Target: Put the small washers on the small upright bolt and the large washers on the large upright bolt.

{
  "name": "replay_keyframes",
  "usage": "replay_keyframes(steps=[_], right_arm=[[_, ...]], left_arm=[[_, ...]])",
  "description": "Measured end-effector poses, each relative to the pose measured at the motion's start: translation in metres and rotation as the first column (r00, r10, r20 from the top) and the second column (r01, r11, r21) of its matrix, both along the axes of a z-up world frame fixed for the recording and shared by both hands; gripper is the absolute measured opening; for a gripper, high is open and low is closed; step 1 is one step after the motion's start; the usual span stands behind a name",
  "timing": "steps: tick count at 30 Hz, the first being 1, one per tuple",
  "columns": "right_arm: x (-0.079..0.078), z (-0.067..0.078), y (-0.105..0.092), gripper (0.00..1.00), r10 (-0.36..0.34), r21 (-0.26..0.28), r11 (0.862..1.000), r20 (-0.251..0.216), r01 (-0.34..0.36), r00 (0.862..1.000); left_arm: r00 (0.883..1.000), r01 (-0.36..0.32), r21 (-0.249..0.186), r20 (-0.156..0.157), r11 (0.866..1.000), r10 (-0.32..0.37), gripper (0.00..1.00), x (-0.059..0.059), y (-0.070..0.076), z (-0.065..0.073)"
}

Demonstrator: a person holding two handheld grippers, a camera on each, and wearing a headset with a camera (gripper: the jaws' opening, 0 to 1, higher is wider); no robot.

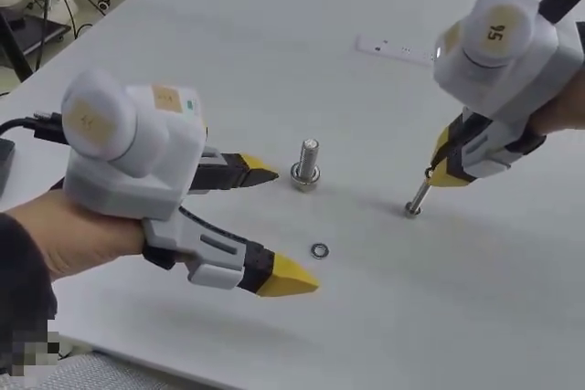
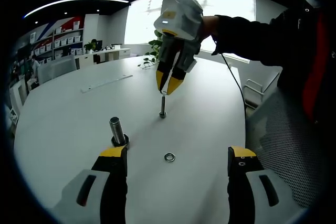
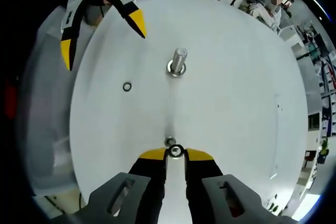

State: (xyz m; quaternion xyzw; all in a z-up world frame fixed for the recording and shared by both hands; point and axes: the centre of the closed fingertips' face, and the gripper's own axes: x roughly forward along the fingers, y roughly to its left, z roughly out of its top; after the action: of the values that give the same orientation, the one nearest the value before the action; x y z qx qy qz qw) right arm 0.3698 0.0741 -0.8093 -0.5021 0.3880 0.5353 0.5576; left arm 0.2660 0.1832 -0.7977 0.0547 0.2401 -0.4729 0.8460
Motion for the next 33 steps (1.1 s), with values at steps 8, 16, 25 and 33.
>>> replay_keyframes(steps=[8, 16, 25, 33], right_arm=[[0.001, -0.006, 0.000, 0.14, 0.001, -0.006, 1.000, -0.015, -0.001, 1.000], [0.002, -0.010, 0.000, 0.14, 0.000, -0.009, 1.000, -0.025, 0.000, 1.000], [0.001, -0.018, -0.002, 0.14, -0.005, -0.011, 1.000, -0.040, 0.005, 0.999], [-0.002, -0.029, -0.002, 0.14, -0.007, -0.020, 1.000, -0.056, 0.006, 0.998]], left_arm=[[1.000, 0.002, 0.000, -0.005, 1.000, -0.002, 0.78, 0.000, -0.001, -0.001], [1.000, 0.004, 0.002, -0.011, 1.000, -0.004, 0.78, -0.001, -0.001, -0.003], [1.000, 0.008, 0.007, -0.016, 1.000, -0.008, 0.78, -0.002, -0.002, -0.005], [1.000, 0.011, 0.011, -0.023, 1.000, -0.010, 0.78, -0.003, -0.002, -0.007]])
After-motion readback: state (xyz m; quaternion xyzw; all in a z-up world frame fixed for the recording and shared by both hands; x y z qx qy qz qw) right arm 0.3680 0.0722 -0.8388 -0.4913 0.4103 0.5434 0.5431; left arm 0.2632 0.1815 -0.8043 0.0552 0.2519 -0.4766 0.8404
